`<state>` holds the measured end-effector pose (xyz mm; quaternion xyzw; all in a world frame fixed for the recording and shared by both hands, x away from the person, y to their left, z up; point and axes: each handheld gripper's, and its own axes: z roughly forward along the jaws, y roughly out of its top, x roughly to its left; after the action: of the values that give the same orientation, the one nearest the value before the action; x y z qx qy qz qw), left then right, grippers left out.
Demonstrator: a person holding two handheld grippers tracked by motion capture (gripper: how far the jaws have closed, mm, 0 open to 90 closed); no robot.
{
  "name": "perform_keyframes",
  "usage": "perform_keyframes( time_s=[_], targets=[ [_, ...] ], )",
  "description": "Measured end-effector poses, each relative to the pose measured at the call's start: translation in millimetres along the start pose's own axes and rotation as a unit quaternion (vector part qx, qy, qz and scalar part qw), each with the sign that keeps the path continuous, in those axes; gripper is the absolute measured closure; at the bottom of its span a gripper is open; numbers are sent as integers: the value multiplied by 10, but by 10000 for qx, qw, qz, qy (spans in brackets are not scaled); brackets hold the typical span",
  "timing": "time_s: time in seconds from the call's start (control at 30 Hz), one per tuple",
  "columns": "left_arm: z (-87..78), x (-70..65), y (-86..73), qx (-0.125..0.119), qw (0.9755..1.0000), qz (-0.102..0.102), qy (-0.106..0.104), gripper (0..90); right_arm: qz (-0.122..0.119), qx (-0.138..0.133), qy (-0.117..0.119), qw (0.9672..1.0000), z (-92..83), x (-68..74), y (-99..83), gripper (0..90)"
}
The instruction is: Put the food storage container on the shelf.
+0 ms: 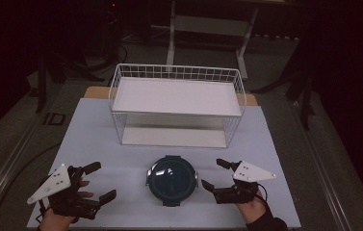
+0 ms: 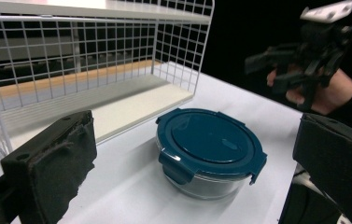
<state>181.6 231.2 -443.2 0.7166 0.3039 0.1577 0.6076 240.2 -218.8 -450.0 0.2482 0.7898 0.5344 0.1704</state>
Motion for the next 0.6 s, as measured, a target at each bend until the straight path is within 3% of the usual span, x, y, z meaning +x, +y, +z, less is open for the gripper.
perform_keyframes(
  time_s=[0.03,0.07,0.1,0.23,0.3,0.4,0.47,0.6],
  targets=[
    [0,0,0,0,10000,0,0,0,-70,-42,-36,10000,-17,14,10,156],
    [78,-9,46,148,9999,25,-55,0,-264,-138,-194,9994,-45,40,22,164],
    [111,-9,59,186,9998,10,-86,0,-272,-146,-211,9993,-53,42,27,165],
    [186,-11,86,270,9996,-12,-111,0,-209,-181,-157,9995,-80,29,39,168],
    [324,-4,134,448,9988,-130,-175,0,-156,-238,-244,9993,-135,14,55,182],
    [442,9,170,680,9974,-222,-80,0,0,-54,-211,9998,-140,-2,60,183],
    [516,20,187,857,9961,-217,37,0,106,-94,-204,9997,-149,-8,53,183],
    [622,52,194,983,9944,-396,-3,0,78,-207,-352,9991,-173,-4,53,183]
  ],
)
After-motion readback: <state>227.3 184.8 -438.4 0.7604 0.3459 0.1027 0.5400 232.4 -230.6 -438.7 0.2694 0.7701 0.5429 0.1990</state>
